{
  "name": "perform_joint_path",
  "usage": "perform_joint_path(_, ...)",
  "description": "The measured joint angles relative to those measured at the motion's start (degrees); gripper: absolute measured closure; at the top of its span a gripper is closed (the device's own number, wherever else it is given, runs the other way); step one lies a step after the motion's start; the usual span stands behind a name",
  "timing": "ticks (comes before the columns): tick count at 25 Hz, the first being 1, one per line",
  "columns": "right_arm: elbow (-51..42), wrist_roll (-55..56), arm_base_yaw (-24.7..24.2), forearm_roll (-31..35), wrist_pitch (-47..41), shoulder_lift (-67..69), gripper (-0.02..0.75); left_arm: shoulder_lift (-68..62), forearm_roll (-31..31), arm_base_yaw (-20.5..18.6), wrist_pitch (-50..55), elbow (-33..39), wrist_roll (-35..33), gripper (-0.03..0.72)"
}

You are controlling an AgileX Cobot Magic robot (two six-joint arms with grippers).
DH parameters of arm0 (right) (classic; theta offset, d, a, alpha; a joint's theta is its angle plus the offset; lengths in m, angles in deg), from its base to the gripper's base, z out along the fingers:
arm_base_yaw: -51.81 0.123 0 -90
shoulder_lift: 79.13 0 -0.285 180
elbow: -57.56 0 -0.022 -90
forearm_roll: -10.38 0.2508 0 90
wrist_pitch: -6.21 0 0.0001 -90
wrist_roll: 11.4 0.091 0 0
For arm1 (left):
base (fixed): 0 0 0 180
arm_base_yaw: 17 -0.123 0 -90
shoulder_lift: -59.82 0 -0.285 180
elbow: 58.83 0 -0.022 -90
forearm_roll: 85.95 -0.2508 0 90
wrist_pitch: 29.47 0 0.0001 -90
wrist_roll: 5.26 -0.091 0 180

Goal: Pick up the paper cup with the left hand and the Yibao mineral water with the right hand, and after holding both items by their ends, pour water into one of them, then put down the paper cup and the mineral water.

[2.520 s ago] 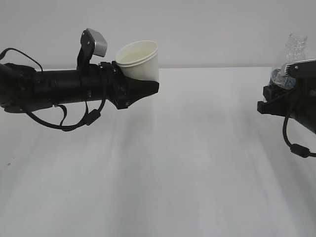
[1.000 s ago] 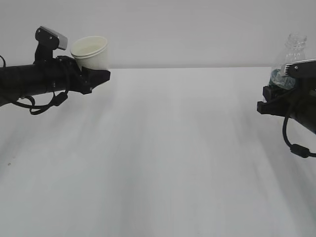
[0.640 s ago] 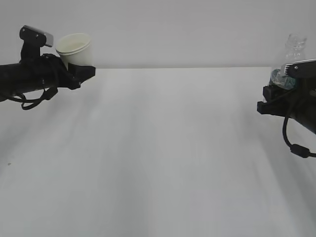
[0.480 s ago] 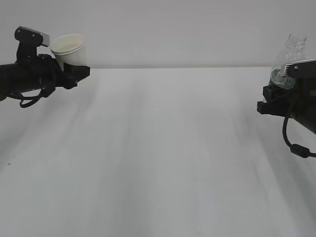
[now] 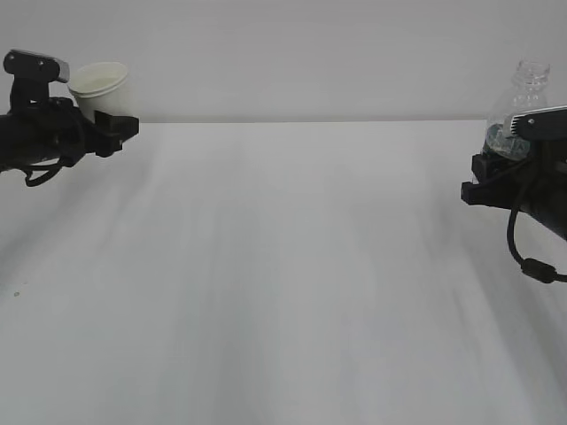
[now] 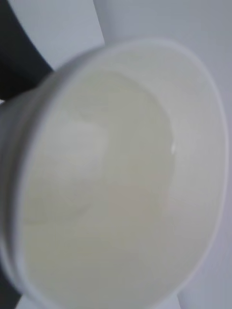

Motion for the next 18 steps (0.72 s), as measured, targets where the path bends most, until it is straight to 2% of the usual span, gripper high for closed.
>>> perform_joint_path(18, 0.00, -0.23, 0.00, 0.00, 0.00, 0.00, 0.354, 0.00, 15.25, 0.00, 3.53, 0.09, -10.19, 0.266)
